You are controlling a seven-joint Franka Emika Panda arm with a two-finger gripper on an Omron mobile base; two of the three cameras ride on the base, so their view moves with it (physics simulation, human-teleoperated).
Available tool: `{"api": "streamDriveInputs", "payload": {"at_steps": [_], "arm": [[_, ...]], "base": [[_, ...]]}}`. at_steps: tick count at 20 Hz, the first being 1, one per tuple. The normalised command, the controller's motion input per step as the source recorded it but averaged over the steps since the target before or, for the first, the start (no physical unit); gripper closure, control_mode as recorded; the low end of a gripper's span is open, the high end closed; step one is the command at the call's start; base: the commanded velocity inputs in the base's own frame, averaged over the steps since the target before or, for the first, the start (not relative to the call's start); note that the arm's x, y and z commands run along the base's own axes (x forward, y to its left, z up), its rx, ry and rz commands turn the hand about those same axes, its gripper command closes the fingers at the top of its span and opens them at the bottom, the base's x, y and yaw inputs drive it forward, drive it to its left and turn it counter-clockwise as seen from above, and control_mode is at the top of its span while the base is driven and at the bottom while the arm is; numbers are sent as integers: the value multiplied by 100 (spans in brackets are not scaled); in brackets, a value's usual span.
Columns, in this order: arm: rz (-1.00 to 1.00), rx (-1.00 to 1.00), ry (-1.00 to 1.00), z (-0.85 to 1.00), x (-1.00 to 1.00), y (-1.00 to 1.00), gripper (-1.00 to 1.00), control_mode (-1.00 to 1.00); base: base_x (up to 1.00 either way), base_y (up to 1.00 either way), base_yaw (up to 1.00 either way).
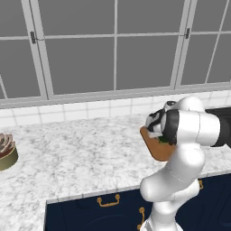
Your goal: Pick up the sponge from the counter and clean the cutting board by briefly scrubbing or pressing down on the cutting board. Once finished, release the sponge.
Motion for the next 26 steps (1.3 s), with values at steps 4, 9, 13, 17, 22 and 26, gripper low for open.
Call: {"api": "streamDriveInputs", "payload": {"at_steps": [4,9,13,17,22,26], "arm": [[0,0,-1,-12,-53,-2,100,-100],[0,0,-1,-10,-55,-5,100,-100],[0,0,0,-8,-54,-2,100,-100],[0,0,-1,-8,-54,0,100,-100],[0,0,-2,-9,-55,0,100,-100],[0,0,-1,1,-34,-11,100,-100]], "base": [[0,0,0],[0,0,0],[0,0,0],[0,0,0],[0,0,0],[0,0,0]]}}
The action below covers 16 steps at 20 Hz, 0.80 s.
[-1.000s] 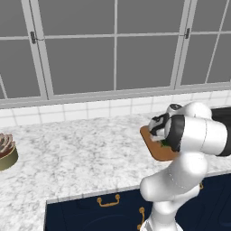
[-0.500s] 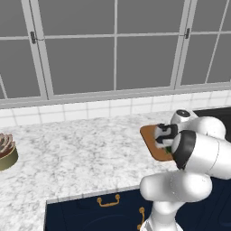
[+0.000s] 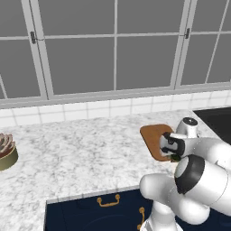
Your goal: Pick up the sponge from the counter and clean the cutting board by briefly scrubbing or pressing down on the cutting board. Once finished, release the sponge.
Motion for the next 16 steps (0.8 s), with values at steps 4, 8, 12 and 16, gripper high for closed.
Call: {"api": "streamDriveInputs", "payload": {"at_steps": [4,8,12,16], "arm": [[0,0,0,40,-5,-27,100,-100],[1,0,1,71,25,-26,100,-100],[1,0,0,29,78,-9,100,-100],[0,0,0,6,100,-21,100,-100]], "base": [[0,0,0],[0,0,0],[0,0,0],[0,0,0]]}}
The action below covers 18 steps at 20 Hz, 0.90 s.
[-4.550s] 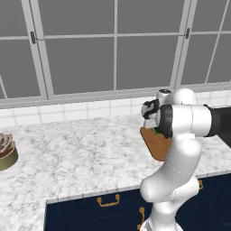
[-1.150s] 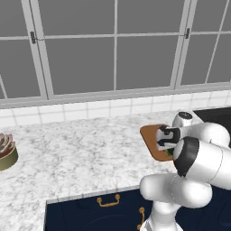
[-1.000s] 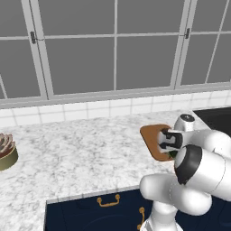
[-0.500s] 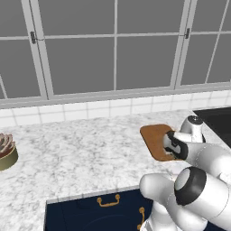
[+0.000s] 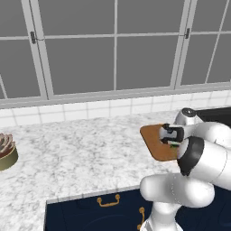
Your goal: Pick up the sponge from the counter and clean the cutting board by briefly scrubbing or pressing down on the cutting board. Once finished, release the sponge.
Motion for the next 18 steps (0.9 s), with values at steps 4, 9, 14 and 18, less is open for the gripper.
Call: {"api": "streamDriveInputs", "payload": {"at_steps": [4,9,14,18], "arm": [[0,0,0,0,94,-39,100,-100],[1,0,0,2,78,-25,100,-100],[0,1,0,-3,9,-29,100,-100],[0,0,0,-8,1,-8,100,-100]], "base": [[0,0,0],[0,0,0],[0,0,0],[0,0,0]]}}
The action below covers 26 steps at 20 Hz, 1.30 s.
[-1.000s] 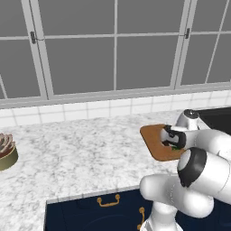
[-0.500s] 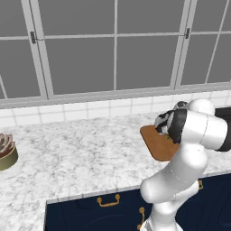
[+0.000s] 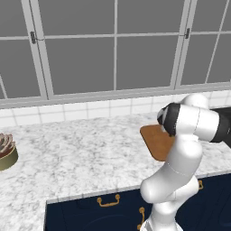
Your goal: Pick up the sponge from the counter and clean the cutting board by briefly scrubbing or pressing down on the cutting board. Once finished, release the sponge.
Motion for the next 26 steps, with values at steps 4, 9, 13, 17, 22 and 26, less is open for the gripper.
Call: {"api": "streamDriveInputs", "payload": {"at_steps": [4,9,13,17,22,26], "arm": [[0,0,0,-9,0,8,100,-100],[0,0,0,4,9,3,100,-100],[0,0,0,2,20,4,100,-100],[0,0,0,0,22,1,100,-100],[0,0,0,-8,14,0,100,-100],[0,0,-1,-19,0,0,100,-100]], "base": [[0,0,0],[0,0,0],[0,0,0],[0,0,0],[0,0,0],[0,0,0]]}}
